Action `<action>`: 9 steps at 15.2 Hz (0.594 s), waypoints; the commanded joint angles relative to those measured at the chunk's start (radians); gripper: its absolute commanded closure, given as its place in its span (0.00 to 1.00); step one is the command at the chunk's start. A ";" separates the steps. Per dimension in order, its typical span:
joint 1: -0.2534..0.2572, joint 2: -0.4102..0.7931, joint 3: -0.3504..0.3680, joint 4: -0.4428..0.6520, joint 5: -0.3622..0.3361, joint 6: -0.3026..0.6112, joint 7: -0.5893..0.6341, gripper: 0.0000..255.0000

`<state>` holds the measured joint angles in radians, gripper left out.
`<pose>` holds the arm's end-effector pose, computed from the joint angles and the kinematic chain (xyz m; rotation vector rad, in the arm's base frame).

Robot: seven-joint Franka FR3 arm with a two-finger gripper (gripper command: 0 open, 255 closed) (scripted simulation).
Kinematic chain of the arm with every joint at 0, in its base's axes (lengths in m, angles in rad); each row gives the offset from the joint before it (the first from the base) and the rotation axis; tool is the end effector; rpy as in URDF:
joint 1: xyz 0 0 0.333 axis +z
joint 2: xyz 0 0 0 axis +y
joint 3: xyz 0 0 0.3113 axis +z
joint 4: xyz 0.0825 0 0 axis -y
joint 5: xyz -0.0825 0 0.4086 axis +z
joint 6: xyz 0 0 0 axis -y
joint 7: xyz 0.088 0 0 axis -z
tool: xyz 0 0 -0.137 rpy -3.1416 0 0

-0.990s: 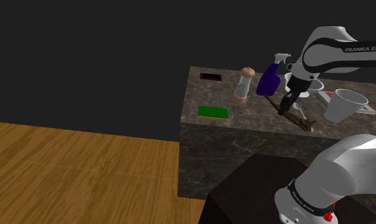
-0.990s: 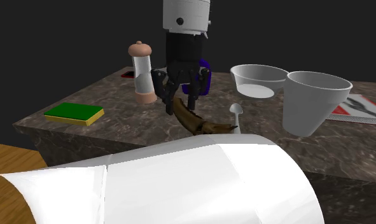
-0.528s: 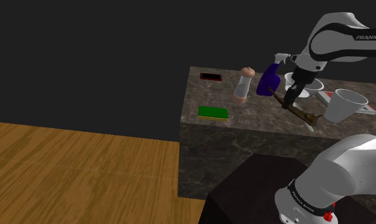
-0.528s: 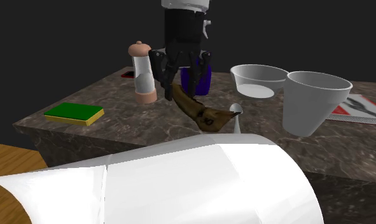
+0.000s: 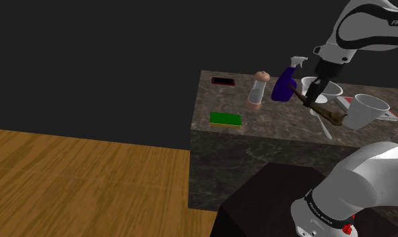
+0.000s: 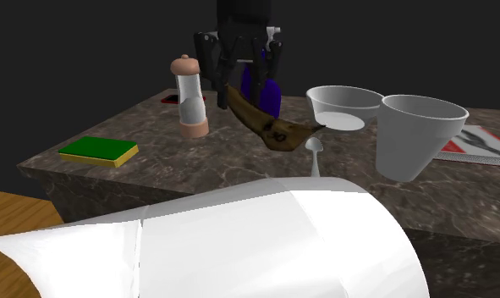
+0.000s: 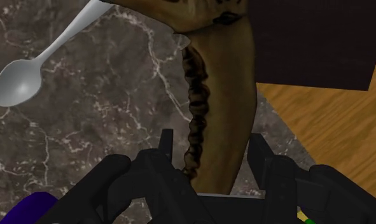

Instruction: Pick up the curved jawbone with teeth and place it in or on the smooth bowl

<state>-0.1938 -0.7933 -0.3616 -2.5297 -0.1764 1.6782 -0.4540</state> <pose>0.2787 -0.1989 0.4629 -3.0300 -0.0594 0.0654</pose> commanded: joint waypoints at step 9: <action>0.014 0.190 -0.128 0.203 -0.028 0.000 -0.132 1.00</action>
<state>-0.1815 -0.6344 -0.4662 -2.3553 -0.1998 1.6721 -0.5617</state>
